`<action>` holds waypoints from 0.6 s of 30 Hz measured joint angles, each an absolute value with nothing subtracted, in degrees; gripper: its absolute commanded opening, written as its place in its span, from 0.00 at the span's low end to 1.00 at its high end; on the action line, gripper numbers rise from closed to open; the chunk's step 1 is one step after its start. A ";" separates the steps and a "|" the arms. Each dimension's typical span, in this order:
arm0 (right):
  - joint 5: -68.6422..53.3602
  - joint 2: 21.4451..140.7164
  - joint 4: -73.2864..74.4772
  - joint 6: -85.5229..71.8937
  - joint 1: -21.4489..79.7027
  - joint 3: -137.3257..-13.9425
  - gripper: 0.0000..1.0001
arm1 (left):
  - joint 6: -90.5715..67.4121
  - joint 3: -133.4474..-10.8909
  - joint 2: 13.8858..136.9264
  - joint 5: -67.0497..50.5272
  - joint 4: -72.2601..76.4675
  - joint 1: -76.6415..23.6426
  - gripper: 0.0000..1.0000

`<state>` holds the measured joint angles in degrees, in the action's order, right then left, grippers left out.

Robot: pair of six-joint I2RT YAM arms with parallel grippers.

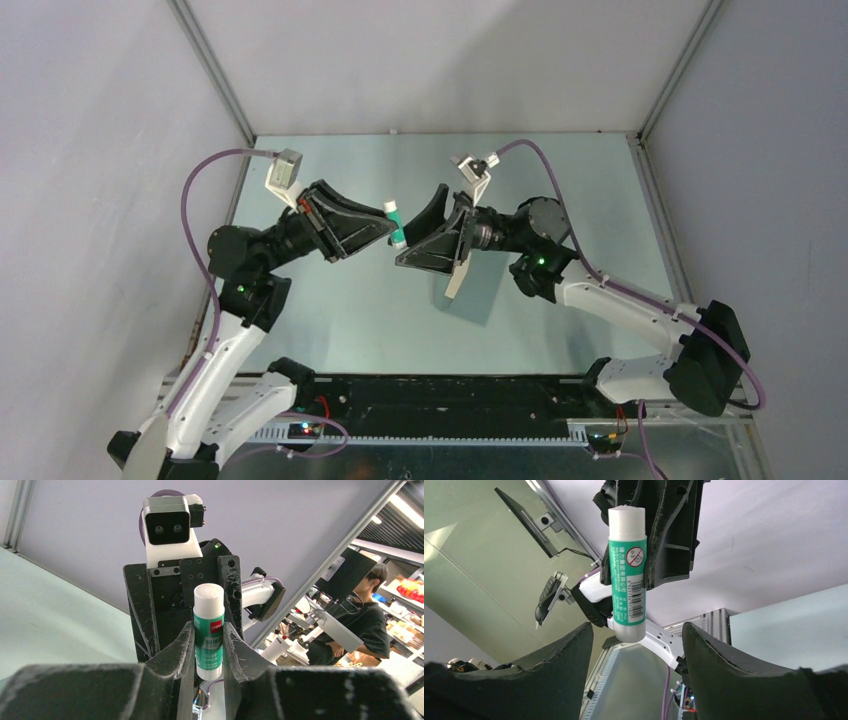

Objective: Place the letter into the envelope and seal it
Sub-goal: Unscrew the solid glue.

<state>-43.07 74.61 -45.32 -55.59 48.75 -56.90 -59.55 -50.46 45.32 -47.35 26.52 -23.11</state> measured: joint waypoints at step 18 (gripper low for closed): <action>-43.05 76.51 -44.88 -54.94 50.19 -60.20 0.22 | -59.53 -50.46 45.32 -47.33 26.48 -23.11 0.00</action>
<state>-43.05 76.51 -44.88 -54.94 50.19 -60.20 -59.53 -50.46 45.32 -47.33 26.48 -23.11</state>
